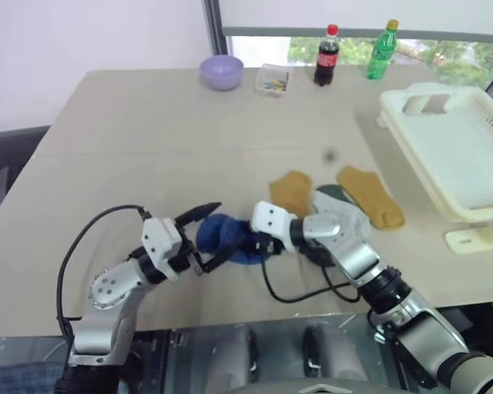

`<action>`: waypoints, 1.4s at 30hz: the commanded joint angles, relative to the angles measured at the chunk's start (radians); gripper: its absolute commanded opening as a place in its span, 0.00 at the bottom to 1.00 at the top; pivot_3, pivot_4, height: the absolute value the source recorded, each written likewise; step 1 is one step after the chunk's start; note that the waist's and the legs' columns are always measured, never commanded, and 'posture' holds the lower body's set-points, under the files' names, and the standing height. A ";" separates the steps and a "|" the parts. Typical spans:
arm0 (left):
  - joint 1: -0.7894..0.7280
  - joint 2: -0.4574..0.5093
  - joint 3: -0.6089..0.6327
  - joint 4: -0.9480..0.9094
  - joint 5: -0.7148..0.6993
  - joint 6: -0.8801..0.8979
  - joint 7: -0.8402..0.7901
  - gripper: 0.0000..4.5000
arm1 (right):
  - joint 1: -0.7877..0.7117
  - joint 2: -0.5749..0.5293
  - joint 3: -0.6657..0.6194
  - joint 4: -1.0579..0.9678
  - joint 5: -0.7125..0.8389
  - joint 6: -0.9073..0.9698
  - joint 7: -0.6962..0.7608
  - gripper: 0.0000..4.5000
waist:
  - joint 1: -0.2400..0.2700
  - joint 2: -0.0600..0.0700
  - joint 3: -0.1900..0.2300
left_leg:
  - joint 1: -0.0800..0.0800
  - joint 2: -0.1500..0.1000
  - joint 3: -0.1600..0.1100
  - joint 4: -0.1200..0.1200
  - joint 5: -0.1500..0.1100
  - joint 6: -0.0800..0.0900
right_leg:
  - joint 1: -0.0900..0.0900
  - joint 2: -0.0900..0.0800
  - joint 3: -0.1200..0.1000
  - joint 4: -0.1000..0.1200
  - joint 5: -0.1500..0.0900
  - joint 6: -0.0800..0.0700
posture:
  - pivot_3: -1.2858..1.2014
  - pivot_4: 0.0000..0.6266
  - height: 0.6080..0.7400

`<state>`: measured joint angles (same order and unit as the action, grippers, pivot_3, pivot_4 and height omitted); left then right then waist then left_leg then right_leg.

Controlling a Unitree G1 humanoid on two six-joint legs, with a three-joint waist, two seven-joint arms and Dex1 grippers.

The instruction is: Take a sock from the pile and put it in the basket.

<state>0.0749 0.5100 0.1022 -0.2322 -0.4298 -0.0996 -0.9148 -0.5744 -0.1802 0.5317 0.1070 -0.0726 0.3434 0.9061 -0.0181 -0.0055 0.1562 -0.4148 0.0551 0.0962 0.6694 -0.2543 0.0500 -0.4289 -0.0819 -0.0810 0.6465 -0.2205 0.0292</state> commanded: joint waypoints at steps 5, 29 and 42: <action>-0.048 -0.037 -0.042 0.018 0.071 -0.024 0.054 0.99 | 0.019 -0.010 0.049 0.006 -0.019 0.011 0.022 0.53 | 0.001 0.000 0.000 | 0.000 0.000 0.000 0.000 0.000 0.000 | 0.000 0.000 0.000 0.000 0.000 0.000 | 0.52 0.24 0.95; -0.109 -0.132 -0.086 0.089 0.060 -0.004 0.094 1.00 | 0.003 -0.137 -0.075 -0.305 0.066 0.189 0.021 0.99 | 0.006 -0.001 0.000 | -0.001 0.000 0.000 0.000 0.000 0.000 | 0.000 0.000 0.000 0.000 0.000 0.000 | 0.52 0.24 0.95; -0.195 -0.152 -0.201 0.088 0.084 0.047 0.035 1.00 | 0.026 -0.342 -0.261 -0.415 0.181 0.302 0.035 0.99 | 0.011 -0.002 0.001 | -0.002 -0.002 -0.001 0.001 0.000 0.000 | 0.000 0.000 0.000 0.000 0.000 0.000 | 0.52 0.24 0.95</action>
<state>-0.1035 0.3634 -0.0680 -0.1274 -0.3518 -0.0542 -0.8620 -0.5498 -0.5074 0.3189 -0.2624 0.0869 0.6333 0.9338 -0.0067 -0.0073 0.1573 -0.4168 0.0535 0.0957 0.6702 -0.2543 0.0504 -0.4290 -0.0820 -0.0812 0.6461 -0.2202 0.0295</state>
